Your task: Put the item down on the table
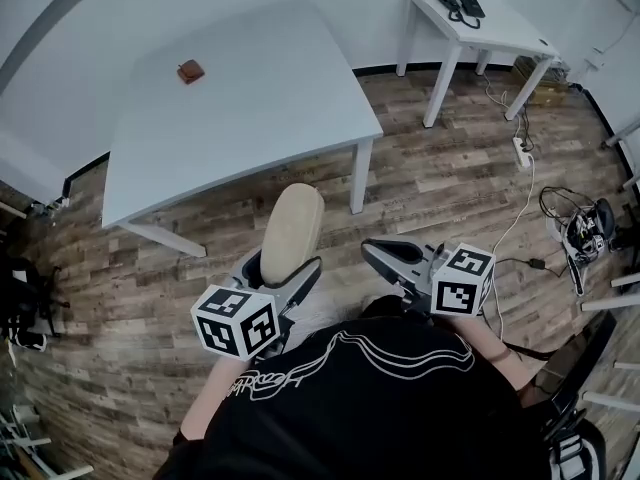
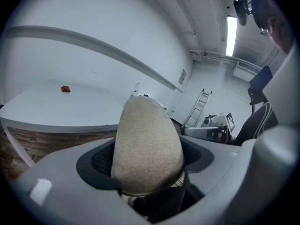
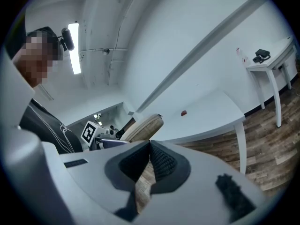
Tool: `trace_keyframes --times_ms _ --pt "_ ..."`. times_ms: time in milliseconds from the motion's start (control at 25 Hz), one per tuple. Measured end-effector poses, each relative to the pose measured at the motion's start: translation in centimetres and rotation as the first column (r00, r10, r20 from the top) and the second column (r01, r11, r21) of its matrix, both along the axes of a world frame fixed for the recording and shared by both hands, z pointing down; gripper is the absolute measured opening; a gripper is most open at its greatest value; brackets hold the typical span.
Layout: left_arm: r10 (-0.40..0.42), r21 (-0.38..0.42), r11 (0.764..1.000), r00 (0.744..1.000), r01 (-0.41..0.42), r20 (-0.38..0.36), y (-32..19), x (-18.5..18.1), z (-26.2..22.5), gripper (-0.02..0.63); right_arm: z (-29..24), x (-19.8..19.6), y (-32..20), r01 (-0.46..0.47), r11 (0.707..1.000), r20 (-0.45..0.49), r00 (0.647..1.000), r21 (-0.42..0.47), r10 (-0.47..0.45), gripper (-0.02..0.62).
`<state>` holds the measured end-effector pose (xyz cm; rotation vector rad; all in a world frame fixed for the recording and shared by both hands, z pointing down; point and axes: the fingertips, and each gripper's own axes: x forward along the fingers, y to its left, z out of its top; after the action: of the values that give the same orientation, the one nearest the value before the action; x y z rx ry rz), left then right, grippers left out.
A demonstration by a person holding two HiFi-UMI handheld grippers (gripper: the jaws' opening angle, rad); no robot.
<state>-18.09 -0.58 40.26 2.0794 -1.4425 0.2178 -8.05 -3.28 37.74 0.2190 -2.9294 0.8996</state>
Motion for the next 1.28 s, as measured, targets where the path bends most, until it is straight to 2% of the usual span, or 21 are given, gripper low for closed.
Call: trace_keyframes --times_ms 200,560,760,960,1040,1120,1280 --pt "-0.009 -0.005 1.0 1.0 0.009 -0.002 -2.5 -1.0 0.7 0.382 0.9 -1.5 -2.3 0.032 0.999 -0.012 0.999 -0.013 -0.032 0.009" --pt "-0.058 -0.049 0.997 0.998 0.059 0.009 -9.0 -4.2 2.4 0.382 2.1 -5.7 -9.6 0.105 0.993 -0.009 0.994 -0.048 -0.105 0.009" --pt "-0.089 -0.081 0.993 0.996 0.09 0.008 -14.8 -6.5 3.7 0.381 3.9 -7.0 -15.4 0.107 0.99 -0.027 0.994 -0.093 -0.11 0.009" --pt "-0.086 -0.101 0.991 0.996 0.086 0.012 -20.6 -7.9 5.1 0.382 5.7 -8.0 -20.4 0.095 0.988 -0.044 0.994 -0.124 -0.101 0.009" --pt "-0.084 -0.1 0.991 0.996 0.087 0.032 -21.1 -8.3 5.3 0.381 5.5 -8.2 -20.5 0.097 0.987 -0.044 0.994 -0.126 -0.103 0.009" --pt "-0.075 -0.101 0.991 0.994 0.083 0.085 -21.9 -8.6 5.9 0.382 5.5 -7.9 -20.9 0.093 0.987 -0.052 0.994 -0.129 -0.1 0.009" --pt "-0.046 -0.115 0.991 0.98 0.069 0.195 -28.6 -10.8 9.5 0.382 7.7 -8.3 -26.4 0.06 0.987 -0.08 0.994 -0.151 -0.073 0.009"
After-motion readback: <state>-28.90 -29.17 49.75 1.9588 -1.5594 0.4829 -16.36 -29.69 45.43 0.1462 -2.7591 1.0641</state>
